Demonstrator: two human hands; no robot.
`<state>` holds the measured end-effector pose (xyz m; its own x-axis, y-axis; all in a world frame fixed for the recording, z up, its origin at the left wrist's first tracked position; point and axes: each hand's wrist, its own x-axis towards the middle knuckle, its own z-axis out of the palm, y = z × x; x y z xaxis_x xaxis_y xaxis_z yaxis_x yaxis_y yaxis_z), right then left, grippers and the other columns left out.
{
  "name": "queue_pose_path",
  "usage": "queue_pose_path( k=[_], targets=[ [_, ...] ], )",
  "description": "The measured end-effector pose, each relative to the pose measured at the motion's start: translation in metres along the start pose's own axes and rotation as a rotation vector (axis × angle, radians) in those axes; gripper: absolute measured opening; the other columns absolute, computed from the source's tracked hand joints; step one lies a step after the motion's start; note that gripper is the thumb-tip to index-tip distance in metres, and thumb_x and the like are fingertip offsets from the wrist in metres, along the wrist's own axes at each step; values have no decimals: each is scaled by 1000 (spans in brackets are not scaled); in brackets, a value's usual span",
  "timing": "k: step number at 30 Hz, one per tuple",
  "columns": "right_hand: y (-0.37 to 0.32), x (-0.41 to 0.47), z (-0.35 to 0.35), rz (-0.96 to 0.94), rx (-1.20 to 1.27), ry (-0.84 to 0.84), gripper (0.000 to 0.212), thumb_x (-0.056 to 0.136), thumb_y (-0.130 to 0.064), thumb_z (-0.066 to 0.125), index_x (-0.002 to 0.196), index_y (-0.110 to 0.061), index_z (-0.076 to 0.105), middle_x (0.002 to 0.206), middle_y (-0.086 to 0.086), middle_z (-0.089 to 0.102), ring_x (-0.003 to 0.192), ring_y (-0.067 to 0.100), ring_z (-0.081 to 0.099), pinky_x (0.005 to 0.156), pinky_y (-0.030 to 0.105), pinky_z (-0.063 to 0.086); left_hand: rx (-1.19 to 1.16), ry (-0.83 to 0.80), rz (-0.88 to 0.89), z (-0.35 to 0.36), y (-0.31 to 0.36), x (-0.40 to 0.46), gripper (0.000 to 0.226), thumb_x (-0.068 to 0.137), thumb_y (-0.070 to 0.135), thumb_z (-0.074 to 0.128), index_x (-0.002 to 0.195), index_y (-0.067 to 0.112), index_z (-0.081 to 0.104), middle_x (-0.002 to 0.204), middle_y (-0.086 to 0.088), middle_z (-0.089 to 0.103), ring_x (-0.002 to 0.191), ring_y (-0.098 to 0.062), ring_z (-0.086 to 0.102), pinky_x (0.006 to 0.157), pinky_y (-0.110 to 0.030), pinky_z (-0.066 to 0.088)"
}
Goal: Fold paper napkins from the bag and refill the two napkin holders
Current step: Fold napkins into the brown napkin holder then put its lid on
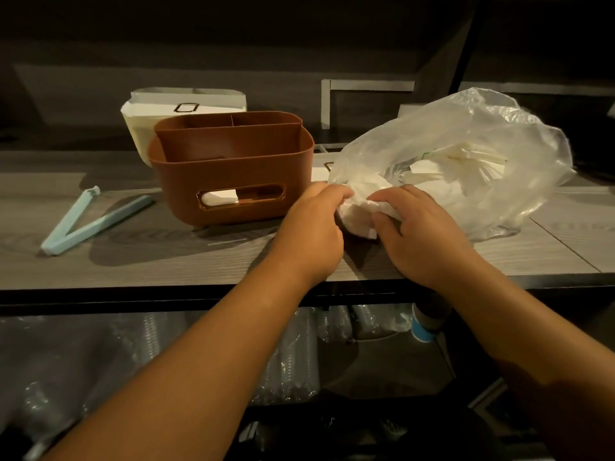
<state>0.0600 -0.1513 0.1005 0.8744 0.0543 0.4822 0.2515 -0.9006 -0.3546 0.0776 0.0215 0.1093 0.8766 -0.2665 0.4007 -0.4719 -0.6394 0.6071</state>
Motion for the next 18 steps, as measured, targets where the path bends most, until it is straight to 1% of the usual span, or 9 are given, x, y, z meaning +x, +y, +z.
queue_pose_path(
  k=[3, 5, 8, 11, 14, 16, 18],
  targets=[
    [-4, -2, -3, 1, 8, 11, 29, 102, -30, 50, 130, -24, 56, 121, -5, 59, 102, 9, 46, 85, 24, 34, -14, 42, 34, -1, -2, 0, 46, 93, -2, 60, 130, 26, 62, 132, 7, 53, 112, -7, 51, 86, -7, 38],
    [-6, -4, -5, 13, 13, 12, 32, 102, -31, 50, 133, -25, 53, 126, -5, 59, 102, 5, 44, 86, 24, 35, -18, 58, 50, -1, -2, 0, 32, 95, 7, 63, 121, 25, 66, 124, 9, 54, 102, -3, 50, 76, -3, 36],
    [-9, -6, -7, 28, 39, 13, 37, 103, -31, 50, 139, -27, 49, 132, -2, 60, 103, 4, 43, 86, 24, 35, -29, 86, 62, 0, -3, -1, 19, 97, 19, 65, 114, 25, 68, 114, 11, 54, 92, -2, 51, 71, -4, 38],
    [-11, -7, -9, 29, 45, 5, 39, 103, -33, 50, 141, -29, 46, 135, -2, 59, 104, 6, 45, 86, 24, 36, -44, 126, 68, -1, -2, -1, 14, 97, 20, 65, 109, 25, 68, 108, 12, 54, 87, -2, 52, 72, -7, 41],
    [-11, -7, -9, 42, 46, -10, 40, 103, -34, 50, 142, -31, 44, 138, -3, 57, 112, 11, 51, 89, 23, 38, -31, 164, 69, -2, -2, -2, 7, 95, 20, 66, 100, 25, 66, 102, 10, 57, 89, -6, 55, 74, -16, 48],
    [-10, -8, -9, 44, 61, -27, 42, 102, -36, 52, 142, -34, 42, 135, -6, 58, 109, 7, 50, 87, 21, 40, -34, 180, 81, -1, -2, -3, 6, 95, 20, 67, 97, 25, 65, 100, 9, 59, 90, -9, 56, 76, -21, 52],
    [-11, -9, -9, 20, 82, -52, 46, 98, -39, 57, 142, -37, 41, 127, -11, 61, 102, 5, 50, 81, 17, 38, -52, 183, 87, -1, -1, -4, 8, 95, 20, 67, 99, 26, 64, 98, 11, 59, 88, -8, 57, 76, -21, 53]
  ],
)
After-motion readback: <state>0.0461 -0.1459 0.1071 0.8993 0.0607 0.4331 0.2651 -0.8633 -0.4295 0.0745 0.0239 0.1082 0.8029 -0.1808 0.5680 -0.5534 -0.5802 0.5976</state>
